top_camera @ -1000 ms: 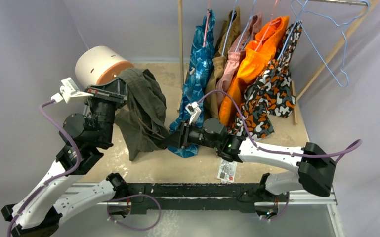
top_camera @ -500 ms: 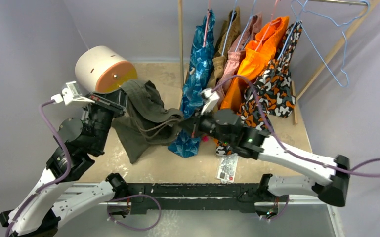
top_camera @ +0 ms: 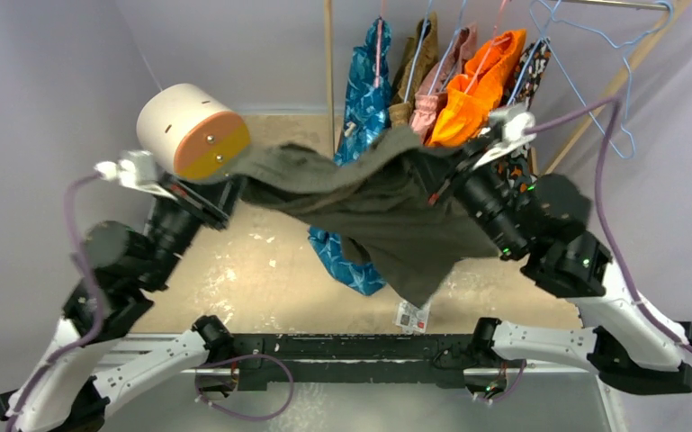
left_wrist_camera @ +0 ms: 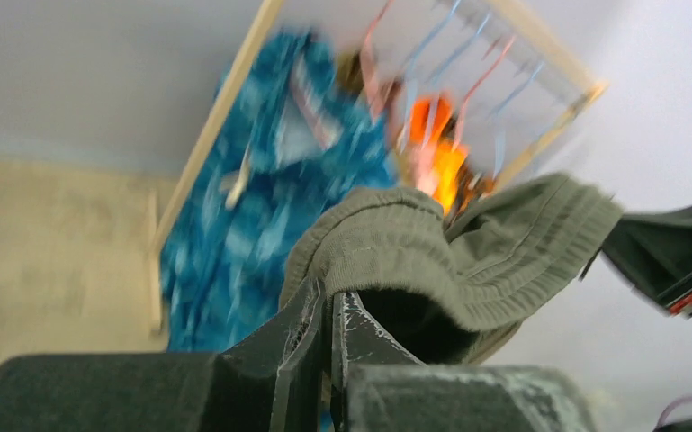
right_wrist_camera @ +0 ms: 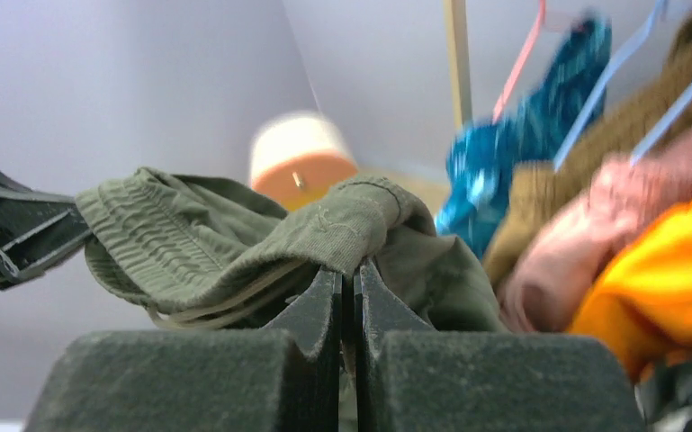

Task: Place the shorts on the hanger
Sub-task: Adjust the shorts at the center of the board.

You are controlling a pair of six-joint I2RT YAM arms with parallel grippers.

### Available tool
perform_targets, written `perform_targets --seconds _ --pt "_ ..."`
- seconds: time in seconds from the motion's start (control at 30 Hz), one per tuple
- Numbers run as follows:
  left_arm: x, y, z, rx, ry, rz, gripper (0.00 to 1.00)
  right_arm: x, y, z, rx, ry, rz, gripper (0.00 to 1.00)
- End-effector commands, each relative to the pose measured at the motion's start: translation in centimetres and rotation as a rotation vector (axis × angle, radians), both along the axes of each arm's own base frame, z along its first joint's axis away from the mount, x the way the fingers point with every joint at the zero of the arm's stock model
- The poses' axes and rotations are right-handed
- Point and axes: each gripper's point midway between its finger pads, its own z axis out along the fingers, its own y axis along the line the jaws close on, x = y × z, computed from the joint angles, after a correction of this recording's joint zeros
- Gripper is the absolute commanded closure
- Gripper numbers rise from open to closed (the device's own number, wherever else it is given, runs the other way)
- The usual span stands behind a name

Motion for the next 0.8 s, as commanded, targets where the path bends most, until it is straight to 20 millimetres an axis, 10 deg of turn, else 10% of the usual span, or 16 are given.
perform_targets --seconds 0.0,0.27,0.53,0.77 --pt "-0.1 -2.7 -13.1 0.084 0.259 -0.097 1.0 1.0 1.4 -12.9 -0.25 0.194 -0.017 1.0" --pt "-0.2 -7.1 -23.9 0.126 0.499 -0.236 0.82 -1.0 1.5 -19.2 -0.31 0.316 0.066 1.0" --pt "0.0 -7.1 -25.3 0.354 0.514 -0.254 0.45 -1.1 0.5 -20.8 -0.353 0.353 0.036 1.0" --pt "0.2 -8.0 -27.1 0.553 0.527 -0.329 0.42 -1.3 -2.1 -20.3 -0.365 0.349 -0.038 1.0"
